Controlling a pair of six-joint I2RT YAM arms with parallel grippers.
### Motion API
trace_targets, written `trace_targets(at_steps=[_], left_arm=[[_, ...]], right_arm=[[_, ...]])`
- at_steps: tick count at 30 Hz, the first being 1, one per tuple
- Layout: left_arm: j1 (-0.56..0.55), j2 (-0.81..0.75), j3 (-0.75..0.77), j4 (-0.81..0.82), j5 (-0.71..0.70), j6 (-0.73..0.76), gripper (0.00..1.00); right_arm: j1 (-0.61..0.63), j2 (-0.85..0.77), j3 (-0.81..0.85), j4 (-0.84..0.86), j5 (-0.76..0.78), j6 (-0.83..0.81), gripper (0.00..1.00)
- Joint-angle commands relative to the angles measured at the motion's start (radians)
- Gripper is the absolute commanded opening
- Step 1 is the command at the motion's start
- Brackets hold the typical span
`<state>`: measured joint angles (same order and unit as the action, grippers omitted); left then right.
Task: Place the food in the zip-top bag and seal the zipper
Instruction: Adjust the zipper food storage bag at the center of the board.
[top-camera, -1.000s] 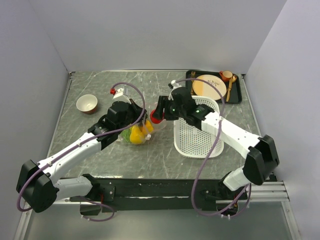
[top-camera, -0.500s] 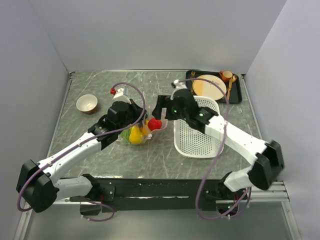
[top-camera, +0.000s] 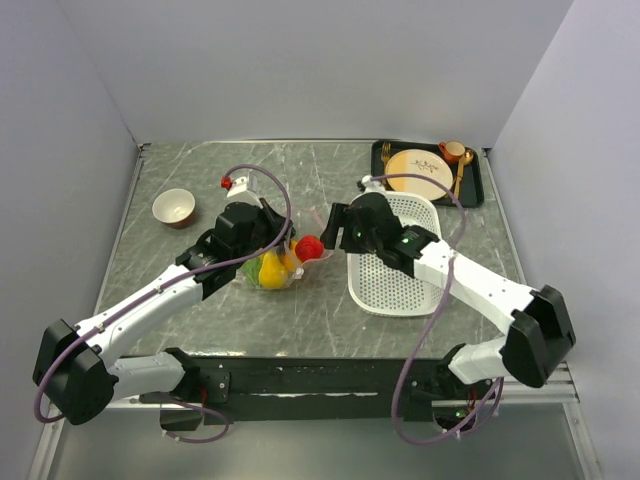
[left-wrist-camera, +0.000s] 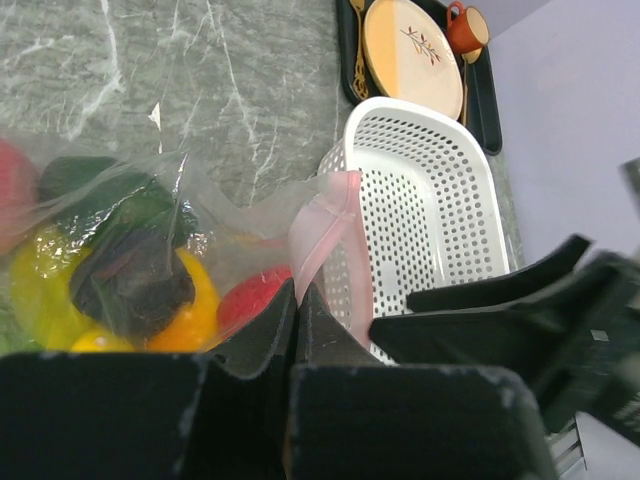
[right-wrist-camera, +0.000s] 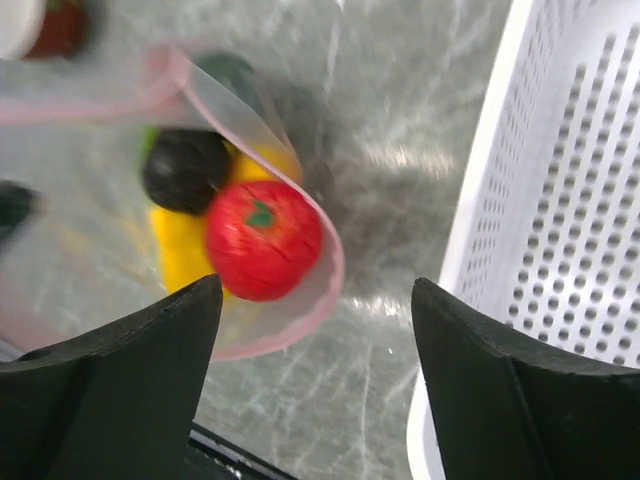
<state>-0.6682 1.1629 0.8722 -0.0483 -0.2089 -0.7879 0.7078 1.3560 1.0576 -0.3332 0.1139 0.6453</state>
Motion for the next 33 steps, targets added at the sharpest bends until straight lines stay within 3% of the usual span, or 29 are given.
trace_targets(at_steps=[1,7,12,17,23,26,29,33], left_arm=[[0.005,-0.025,0.031,0.010,-0.026,0.018,0.02],[0.005,-0.031,0.014,0.040,0.000,0.003,0.03],[0.005,-0.025,0.019,0.033,-0.003,0.010,0.03],[0.010,-0.045,0.011,0.028,-0.012,0.019,0.04],[0.033,-0.091,0.036,-0.077,-0.102,0.044,0.04],[0.094,-0.149,0.028,-0.156,-0.136,0.039,0.03],[0.163,-0.244,0.016,-0.197,-0.119,0.035,0.03],[0.177,-0.411,0.037,-0.215,-0.127,0.042,0.06]], right_arm=[[-0.007,0.018,-0.013,0.025,-0.045,0.057,0.77],[-0.010,0.069,0.007,0.013,-0.049,0.063,0.61],[-0.011,0.086,0.028,0.016,-0.066,0.051,0.23],[-0.013,0.101,0.085,0.017,-0.109,0.027,0.07],[-0.013,0.092,0.206,0.023,-0.180,-0.005,0.08],[0.031,0.170,0.382,-0.024,-0.249,-0.051,0.10],[0.116,0.308,0.713,-0.167,-0.192,-0.100,0.10],[0.165,0.391,0.851,-0.198,-0.178,-0.101,0.10]])
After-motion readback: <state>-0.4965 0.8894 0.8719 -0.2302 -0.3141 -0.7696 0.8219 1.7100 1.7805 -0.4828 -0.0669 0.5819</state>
